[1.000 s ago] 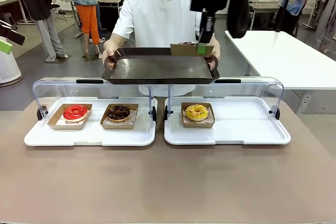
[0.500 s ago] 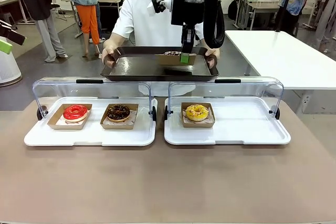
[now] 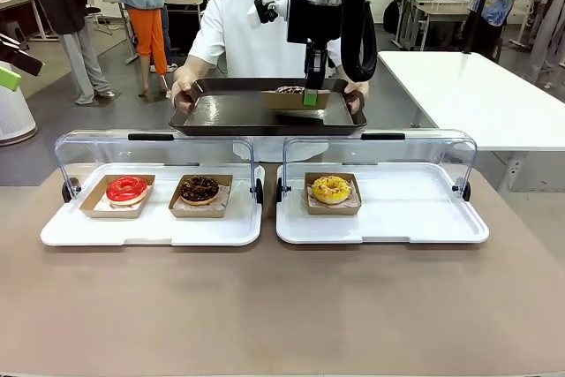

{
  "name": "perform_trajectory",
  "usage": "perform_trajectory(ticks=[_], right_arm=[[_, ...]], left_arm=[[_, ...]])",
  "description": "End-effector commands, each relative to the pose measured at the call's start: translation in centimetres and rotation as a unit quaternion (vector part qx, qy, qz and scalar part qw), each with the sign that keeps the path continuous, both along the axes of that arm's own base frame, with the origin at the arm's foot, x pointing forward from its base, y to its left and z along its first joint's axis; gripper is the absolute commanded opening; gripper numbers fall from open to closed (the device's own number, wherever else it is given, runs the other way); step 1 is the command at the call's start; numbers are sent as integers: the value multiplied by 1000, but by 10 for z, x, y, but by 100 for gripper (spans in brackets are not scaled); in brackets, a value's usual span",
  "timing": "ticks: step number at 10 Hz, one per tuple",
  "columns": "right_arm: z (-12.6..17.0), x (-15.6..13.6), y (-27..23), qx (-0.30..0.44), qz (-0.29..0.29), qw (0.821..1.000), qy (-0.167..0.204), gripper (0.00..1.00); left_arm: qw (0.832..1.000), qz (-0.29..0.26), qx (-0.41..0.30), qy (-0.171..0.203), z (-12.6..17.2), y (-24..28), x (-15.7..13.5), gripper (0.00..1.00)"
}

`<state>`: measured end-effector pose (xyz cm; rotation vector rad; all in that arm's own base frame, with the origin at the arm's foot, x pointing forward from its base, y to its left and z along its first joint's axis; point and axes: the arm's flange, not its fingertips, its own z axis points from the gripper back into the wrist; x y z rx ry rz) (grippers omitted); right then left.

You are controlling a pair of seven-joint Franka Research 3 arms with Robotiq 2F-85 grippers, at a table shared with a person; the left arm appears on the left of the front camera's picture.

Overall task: Provide the desired donut to the person.
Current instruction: Place the picked Paper togo box onto the Handle tray extended by the person.

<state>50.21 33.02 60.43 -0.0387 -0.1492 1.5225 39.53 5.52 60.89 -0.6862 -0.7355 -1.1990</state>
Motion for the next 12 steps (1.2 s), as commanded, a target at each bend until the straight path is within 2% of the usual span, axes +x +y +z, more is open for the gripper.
perform_trajectory(ticks=[1, 4, 9, 12], right_arm=[[1, -3, -2, 5, -2, 1000, 3, 1], [0, 10, -1, 7, -1, 1000, -9, 1], [-17, 53, -7, 17, -3, 999, -31, 1], [-34, 73, -9, -2, -10, 1000, 9, 1]], left_arm=[[1000, -1, -2, -1, 1, 1, -1, 100], [1000, -1, -2, -1, 1, 1, -1, 100], [1000, -1, -2, -1, 1, 1, -1, 100], [1000, -1, -2, -1, 1, 1, -1, 100]])
